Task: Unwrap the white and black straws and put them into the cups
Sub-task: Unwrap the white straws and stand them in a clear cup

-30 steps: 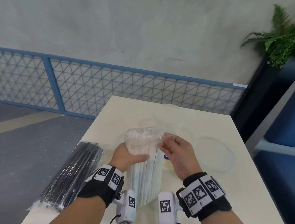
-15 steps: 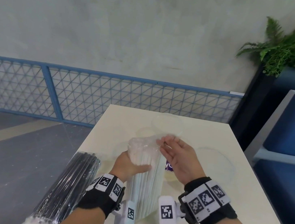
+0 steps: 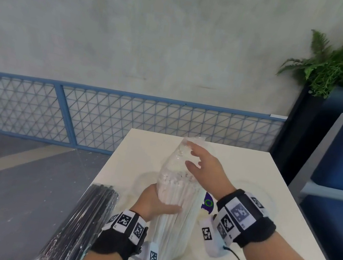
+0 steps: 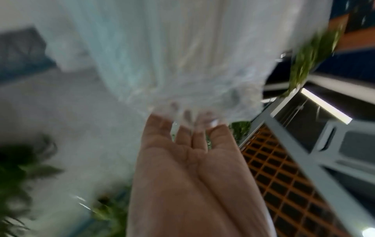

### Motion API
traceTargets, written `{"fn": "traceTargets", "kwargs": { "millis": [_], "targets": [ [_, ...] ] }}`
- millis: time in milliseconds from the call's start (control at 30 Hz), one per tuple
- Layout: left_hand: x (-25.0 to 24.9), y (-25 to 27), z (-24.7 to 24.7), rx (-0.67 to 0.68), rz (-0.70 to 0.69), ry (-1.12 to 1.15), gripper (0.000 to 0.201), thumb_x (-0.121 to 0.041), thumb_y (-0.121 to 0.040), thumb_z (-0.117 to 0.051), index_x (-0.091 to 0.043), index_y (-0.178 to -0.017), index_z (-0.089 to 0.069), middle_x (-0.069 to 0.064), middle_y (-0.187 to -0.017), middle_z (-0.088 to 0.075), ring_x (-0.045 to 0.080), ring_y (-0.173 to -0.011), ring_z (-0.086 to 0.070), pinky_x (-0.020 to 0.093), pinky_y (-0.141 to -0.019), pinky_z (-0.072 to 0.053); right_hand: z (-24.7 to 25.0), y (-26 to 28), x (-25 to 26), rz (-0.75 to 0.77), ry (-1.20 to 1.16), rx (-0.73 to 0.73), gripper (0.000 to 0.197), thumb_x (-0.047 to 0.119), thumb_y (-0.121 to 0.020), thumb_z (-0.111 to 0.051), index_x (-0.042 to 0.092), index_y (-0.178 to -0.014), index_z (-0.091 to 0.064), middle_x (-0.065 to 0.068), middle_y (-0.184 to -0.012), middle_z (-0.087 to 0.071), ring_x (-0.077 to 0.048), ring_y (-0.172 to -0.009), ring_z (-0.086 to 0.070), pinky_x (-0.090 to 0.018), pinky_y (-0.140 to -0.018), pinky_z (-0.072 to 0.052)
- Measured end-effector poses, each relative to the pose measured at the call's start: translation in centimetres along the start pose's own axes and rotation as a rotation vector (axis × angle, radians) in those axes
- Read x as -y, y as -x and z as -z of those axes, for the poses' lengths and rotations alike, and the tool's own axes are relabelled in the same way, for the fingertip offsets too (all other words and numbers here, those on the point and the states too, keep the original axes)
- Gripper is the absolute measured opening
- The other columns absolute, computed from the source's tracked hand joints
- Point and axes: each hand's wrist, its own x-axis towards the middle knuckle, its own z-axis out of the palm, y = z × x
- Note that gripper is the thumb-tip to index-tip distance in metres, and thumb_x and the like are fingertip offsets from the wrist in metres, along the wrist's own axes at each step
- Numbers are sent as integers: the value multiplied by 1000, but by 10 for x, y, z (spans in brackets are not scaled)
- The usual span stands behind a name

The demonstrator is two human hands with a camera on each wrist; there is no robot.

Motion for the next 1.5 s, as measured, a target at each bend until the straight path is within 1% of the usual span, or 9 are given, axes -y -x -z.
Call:
{"fn": "traceTargets", "kwargs": {
  "millis": [133,333,433,567,700,833,1033,1233,1500],
  "targets": [
    [0,-4,4,-38,-22,-34,52,-20,-54,-90,-13,-100,-68,1,-96,-73,13,-92,-69,35,-86,-56,13,0,3,90,85,14,10,7,-82,-63,16,-83,-68,11,-76,-59,-4,-67,-54,-11,-68,-41],
    [-11,-9,1,111,-89,-124,67,-21,-51,-87,-30,-110,-57,-9,-108,-67,11,-106,-62,26,-93,-49,3,2,3,107,406,471,46,24,-81,-67,18,-125,-56,1,-112,-61,-20,-103,-57,-12,-75,-32],
    [-9,-9,-3,191,-85,-109,79,-13,-56,-89,-40,-117,-46,-22,-113,-59,0,-113,-54,7,-87,-42,-13,-1,-10,137,512,478,57,35,-77,-70,21,-129,-52,0,-127,-53,-21,-113,-52,-20,-86,-35],
    [1,-14,-6,144,-65,-38,82,-18,-50,-91,-42,-116,-48,-16,-116,-63,0,-115,-55,13,-92,-42,-21,1,-16,133,430,456,52,31,-78,-70,19,-127,-55,-3,-130,-52,-22,-115,-49,-34,-94,-46],
    [5,-16,-6,158,-4,-51,63,-14,-56,-89,-26,-110,-61,-10,-106,-68,7,-107,-61,17,-89,-46,-24,4,-20,154,395,433,43,28,-85,-62,18,-127,-55,2,-137,-45,-16,-116,-52,-20,-94,-38],
    [5,-16,-6,139,3,-27,66,-7,-58,-88,-27,-114,-59,-15,-104,-68,1,-103,-62,8,-78,-46,-28,3,-21,142,371,428,43,35,-82,-65,19,-122,-59,2,-134,-50,-15,-119,-51,-28,-101,-39],
    [8,-20,-6,136,16,-45,75,-27,-48,-90,-28,-116,-60,-9,-112,-68,6,-110,-60,31,-101,-46,-32,7,-19,106,178,240,22,14,-80,-67,17,-101,-70,-1,-99,-59,-12,-82,-57,-10,-70,-41],
    [15,-21,-6,113,71,-29,78,-37,-44,-92,-28,-114,-59,-8,-110,-68,9,-108,-61,33,-99,-48,-32,4,-17,46,145,151,10,15,-78,-71,9,-86,-70,17,-65,-40,-6,-62,-44,-6,-58,-35],
    [19,-19,-5,50,65,15,62,-25,-55,-89,-32,-108,-59,-7,-108,-68,9,-106,-61,32,-94,-49,-33,5,-21,-23,417,140,43,36,-75,-71,12,-107,-56,-1,-107,-51,-15,-99,-55,-14,-72,-36]
  ]
}}
